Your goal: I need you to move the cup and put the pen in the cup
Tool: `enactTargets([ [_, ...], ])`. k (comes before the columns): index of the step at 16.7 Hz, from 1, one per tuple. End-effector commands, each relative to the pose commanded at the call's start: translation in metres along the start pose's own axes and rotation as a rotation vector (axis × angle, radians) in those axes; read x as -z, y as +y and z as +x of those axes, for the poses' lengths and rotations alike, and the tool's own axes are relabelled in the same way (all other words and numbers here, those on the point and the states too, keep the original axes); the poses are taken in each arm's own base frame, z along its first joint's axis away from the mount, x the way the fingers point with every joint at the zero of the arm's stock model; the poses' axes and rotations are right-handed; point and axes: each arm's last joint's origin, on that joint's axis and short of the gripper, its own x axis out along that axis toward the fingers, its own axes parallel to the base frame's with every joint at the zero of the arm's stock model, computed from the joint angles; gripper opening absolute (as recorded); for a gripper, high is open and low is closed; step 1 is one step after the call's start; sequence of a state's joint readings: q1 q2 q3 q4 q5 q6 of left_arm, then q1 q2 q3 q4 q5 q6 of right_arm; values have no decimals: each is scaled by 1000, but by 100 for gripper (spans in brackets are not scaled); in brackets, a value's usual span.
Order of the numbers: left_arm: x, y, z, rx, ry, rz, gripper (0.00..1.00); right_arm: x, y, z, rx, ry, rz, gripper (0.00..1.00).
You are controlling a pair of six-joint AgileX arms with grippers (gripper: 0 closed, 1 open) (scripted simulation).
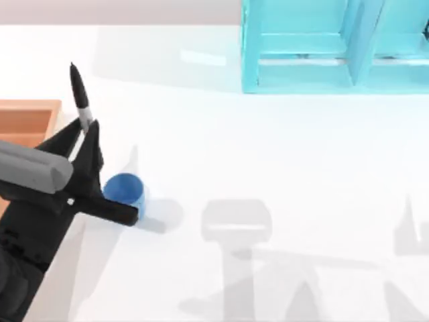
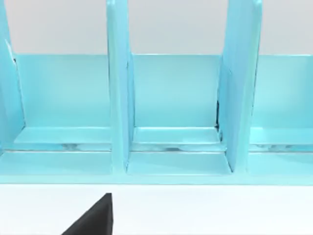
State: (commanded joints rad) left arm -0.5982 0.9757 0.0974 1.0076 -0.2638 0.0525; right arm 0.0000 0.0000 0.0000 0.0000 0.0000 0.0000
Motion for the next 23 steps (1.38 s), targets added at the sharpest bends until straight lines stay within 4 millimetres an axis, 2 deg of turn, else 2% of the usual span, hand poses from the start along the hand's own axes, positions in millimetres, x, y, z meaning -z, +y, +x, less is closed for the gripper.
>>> enactTargets([
  [3,0,3,-8,-8,-50,-2,0,0,0,0,0,0,0,100],
  [9,0,3,-7,-5,-47,-1,0,0,0,0,0,0,0,100],
  [12,-1,2,0,-8,-63,-8,0,0,0,0,0,0,0,100],
  [23,19,3,30,-4,-41,-1,0,0,0,0,0,0,0,100],
])
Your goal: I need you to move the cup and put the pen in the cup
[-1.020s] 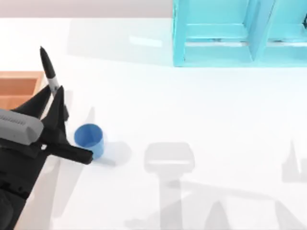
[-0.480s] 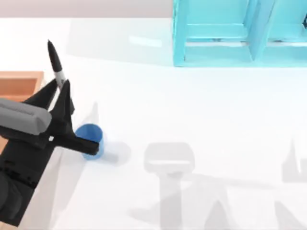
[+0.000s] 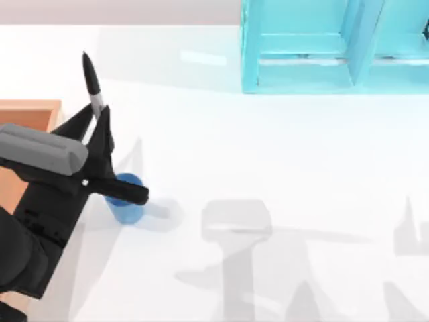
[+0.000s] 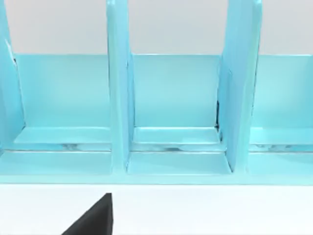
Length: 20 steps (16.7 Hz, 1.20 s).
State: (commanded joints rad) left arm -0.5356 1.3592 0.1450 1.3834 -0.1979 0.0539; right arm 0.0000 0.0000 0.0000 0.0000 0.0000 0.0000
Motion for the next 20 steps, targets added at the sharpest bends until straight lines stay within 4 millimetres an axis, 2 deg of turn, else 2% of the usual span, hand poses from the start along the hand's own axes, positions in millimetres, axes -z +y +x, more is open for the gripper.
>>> enactTargets([
  [5,0,1,3,-4,-9,-1,0,0,0,0,0,0,0,100],
  [18,0,1,3,-4,-9,-1,98,0,0,0,0,0,0,100],
  [20,0,1,3,-4,-9,-1,100,0,0,0,0,0,0,100],
])
